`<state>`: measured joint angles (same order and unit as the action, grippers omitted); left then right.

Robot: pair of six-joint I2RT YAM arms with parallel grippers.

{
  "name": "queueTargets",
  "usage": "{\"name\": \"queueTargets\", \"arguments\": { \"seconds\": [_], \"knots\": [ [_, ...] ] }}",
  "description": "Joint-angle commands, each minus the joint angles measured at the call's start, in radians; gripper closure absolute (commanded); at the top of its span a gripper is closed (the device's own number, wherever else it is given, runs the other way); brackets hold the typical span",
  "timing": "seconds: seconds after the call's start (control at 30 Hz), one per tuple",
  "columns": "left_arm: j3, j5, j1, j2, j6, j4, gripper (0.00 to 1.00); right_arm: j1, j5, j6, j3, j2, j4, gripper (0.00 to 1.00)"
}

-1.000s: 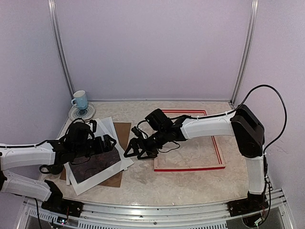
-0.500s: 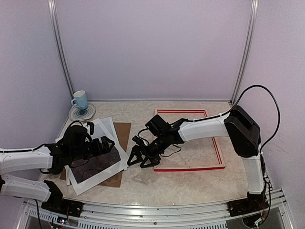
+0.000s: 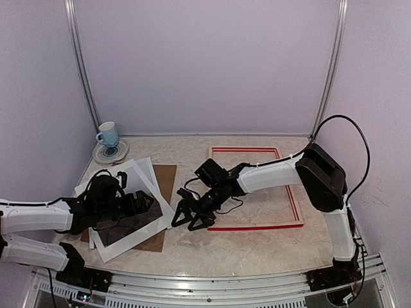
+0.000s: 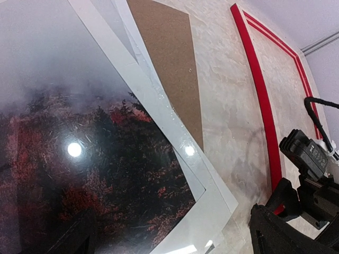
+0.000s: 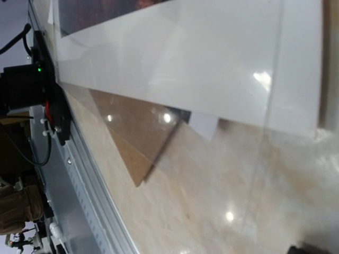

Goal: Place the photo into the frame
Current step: Pick up the glass panel from the mat board.

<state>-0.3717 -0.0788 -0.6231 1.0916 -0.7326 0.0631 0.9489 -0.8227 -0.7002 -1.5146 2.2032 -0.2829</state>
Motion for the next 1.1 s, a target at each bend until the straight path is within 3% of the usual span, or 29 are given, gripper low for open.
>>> {"name": "queueTargets", "arguments": {
  "seconds": [0.0, 1.07],
  "knots": [
    [0.020, 0.020, -0.002, 0.028, -0.010, 0.053, 0.01, 0.004, -0.014, -0.008, -0.032, 0.043, 0.003, 0.04],
    [0.087, 0.058, -0.044, 0.129, -0.050, 0.188, 0.01, 0.017, -0.029, -0.098, -0.143, 0.113, 0.009, 0.04]
  ]
}}
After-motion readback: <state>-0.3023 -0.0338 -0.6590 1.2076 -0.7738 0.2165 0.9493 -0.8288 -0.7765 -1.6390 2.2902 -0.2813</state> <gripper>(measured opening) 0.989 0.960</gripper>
